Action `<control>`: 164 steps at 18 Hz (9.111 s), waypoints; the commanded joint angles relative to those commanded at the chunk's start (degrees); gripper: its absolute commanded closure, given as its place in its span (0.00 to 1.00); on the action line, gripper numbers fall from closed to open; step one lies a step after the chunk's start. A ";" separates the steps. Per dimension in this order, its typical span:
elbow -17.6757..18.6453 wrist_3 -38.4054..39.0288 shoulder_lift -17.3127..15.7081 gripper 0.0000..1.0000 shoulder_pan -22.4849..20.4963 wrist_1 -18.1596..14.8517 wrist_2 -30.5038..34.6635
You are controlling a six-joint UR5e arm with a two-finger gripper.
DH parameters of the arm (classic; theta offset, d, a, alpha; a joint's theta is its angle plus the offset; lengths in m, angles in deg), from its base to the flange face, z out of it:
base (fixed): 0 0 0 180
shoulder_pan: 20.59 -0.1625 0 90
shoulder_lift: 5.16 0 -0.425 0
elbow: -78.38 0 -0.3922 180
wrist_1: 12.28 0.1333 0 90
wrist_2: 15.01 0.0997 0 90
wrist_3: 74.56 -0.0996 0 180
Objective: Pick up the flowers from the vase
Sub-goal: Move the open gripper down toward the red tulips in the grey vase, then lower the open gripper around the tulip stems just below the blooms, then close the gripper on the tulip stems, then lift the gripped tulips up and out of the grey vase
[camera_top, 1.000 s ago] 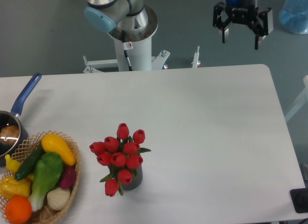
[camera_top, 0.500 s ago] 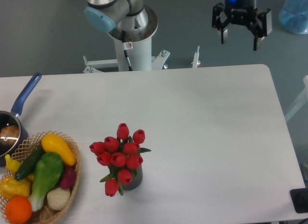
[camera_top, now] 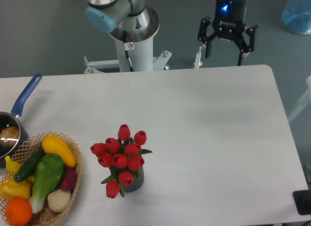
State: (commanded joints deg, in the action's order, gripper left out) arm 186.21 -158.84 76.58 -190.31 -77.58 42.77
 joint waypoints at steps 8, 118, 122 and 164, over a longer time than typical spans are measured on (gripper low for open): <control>2.03 0.09 0.79 0.00 5.26 -0.18 -4.17; -7.20 21.53 28.48 0.09 27.07 23.03 -19.98; -7.29 21.45 28.92 0.20 27.07 23.03 -20.86; -6.58 23.11 24.96 0.68 22.42 23.03 -32.89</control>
State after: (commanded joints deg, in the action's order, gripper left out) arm 179.63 -135.73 101.54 -167.89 -54.55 9.88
